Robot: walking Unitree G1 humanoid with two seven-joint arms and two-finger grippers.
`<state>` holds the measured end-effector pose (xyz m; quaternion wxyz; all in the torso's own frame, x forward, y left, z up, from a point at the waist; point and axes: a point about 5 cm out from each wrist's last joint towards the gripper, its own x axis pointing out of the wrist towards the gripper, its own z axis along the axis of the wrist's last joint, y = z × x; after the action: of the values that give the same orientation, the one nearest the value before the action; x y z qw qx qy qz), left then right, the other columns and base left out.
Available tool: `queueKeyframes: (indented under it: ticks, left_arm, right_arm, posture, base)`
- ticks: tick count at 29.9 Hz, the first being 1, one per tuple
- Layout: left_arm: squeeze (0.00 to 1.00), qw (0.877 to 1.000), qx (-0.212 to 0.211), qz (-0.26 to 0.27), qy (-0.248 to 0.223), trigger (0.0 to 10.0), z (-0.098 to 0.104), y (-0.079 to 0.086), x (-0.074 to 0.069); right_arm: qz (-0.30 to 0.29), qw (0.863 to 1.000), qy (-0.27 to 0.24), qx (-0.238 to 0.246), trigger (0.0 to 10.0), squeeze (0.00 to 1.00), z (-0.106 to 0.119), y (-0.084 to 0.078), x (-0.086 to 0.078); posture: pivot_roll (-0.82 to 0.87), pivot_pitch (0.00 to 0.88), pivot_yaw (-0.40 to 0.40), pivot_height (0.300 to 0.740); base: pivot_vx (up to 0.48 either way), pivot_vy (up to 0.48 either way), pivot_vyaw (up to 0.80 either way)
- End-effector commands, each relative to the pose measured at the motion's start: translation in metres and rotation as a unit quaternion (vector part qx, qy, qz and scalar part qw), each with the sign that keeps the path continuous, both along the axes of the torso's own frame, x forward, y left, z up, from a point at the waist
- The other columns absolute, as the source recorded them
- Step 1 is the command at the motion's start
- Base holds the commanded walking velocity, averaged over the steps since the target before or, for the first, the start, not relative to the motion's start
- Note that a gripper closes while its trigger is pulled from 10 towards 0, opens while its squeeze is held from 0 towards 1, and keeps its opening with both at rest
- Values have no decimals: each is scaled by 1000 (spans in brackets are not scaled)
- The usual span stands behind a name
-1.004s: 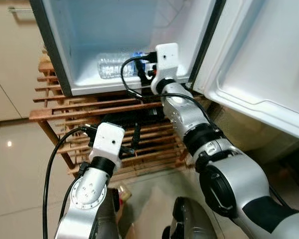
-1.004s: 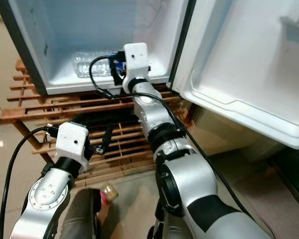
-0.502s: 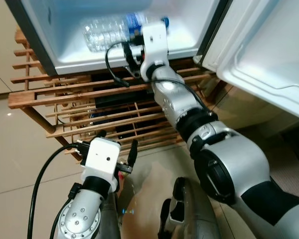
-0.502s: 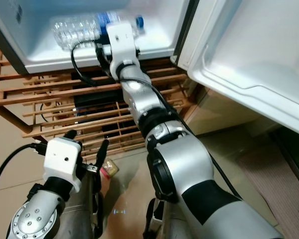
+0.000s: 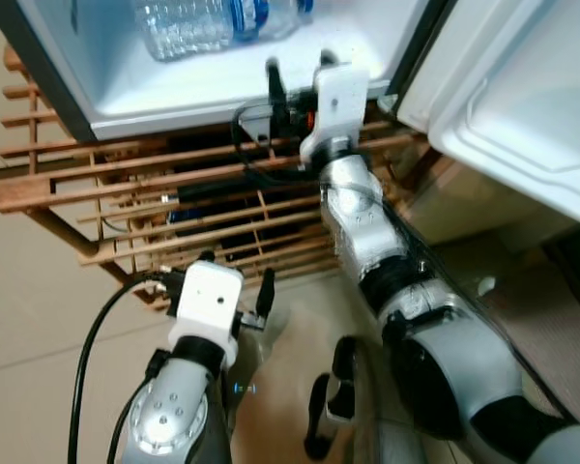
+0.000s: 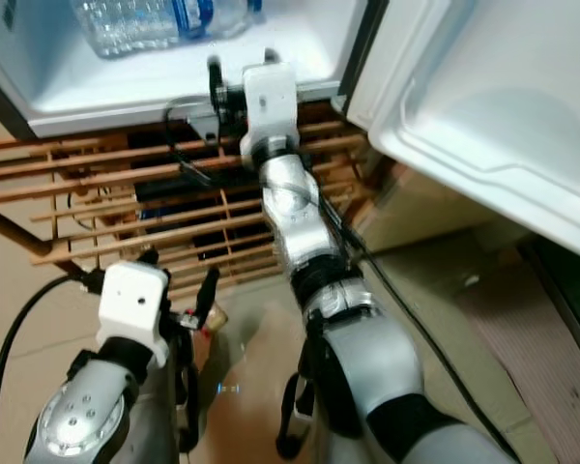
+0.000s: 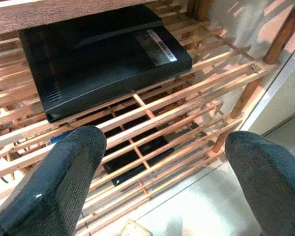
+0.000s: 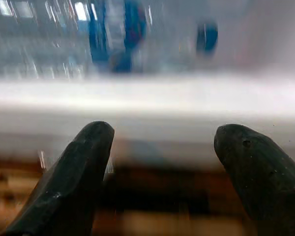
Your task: Restocking fridge
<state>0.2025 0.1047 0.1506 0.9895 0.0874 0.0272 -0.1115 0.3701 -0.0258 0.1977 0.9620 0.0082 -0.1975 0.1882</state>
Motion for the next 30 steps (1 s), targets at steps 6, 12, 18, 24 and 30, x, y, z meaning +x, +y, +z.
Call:
queueKeyframes:
  ticks: [6, 12, 18, 24, 30]
  left_arm:
    - [0, 1000, 6, 0, 0, 10000, -4, 0, 6]
    - [0, 999, -7, 7, -41, 10000, 7, 3, 14]
    - [0, 998, -14, 0, -66, 10000, 12, 2, 16]
    - [0, 997, -8, -14, -74, 10000, 13, -1, 18]
    - [0, 996, 0, -18, -83, 10000, 14, -2, 18]
  right_arm:
    - [20, 996, 86, 4, 10000, 0, -32, 6, -7]
    - [19, 999, 44, 10, 10000, 0, -10, -2, -3]
    - [9, 999, 43, 13, 10000, 0, -8, -5, -3]
    - [11, 999, 43, 10, 10000, 0, -8, -1, -5]
    - [16, 999, 37, 13, 10000, 0, -5, 0, -6]
  posture:
    - [173, 260, -113, 620]
    - [182, 219, -123, 620]
    - [177, 199, -118, 645]
    - [180, 192, -119, 660]
    - [183, 186, -121, 660]
  base:
    - [0, 0, 0]
    - [0, 0, 0]
    - [229, 202, 0]
    - [406, 142, 0]
    - [448, 0, 0]
